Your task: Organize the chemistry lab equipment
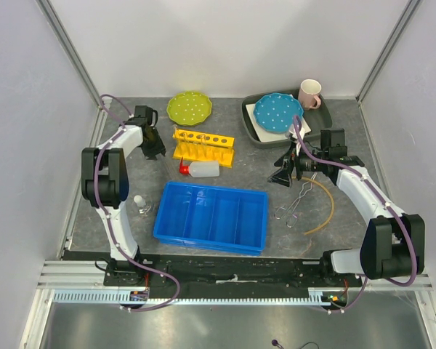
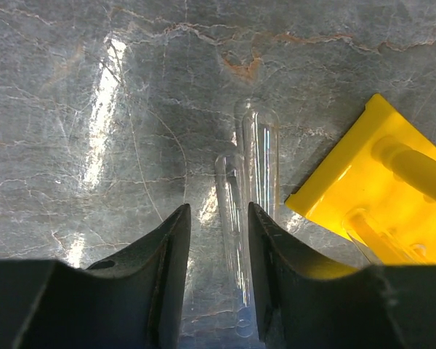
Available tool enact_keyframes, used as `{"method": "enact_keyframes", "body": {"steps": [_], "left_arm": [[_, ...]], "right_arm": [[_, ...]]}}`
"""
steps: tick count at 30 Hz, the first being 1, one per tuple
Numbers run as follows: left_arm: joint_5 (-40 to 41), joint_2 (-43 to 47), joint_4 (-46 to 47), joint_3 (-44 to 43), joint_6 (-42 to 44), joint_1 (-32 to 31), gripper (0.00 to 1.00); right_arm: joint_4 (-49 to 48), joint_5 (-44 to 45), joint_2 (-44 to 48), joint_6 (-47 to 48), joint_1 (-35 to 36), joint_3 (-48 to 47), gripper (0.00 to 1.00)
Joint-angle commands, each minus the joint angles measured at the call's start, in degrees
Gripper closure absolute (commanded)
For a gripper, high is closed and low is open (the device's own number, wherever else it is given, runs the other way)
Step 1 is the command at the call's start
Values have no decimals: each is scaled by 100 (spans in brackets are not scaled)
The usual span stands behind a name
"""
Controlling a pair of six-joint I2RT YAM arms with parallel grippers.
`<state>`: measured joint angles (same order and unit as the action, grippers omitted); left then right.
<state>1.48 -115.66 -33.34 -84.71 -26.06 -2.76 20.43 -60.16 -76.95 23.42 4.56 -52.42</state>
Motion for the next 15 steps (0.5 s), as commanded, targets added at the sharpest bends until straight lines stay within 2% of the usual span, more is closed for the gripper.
{"method": "enact_keyframes", "body": {"steps": [1,15], "left_arm": [[134,-124,-14,-134,-92,-49,57],[441,-229,-146,-116,93,-93,57]], "right_arm": [[-91,-268,-22,145,-69,-119,14],[-82,-303,-5,137,-122,-128,14]]}}
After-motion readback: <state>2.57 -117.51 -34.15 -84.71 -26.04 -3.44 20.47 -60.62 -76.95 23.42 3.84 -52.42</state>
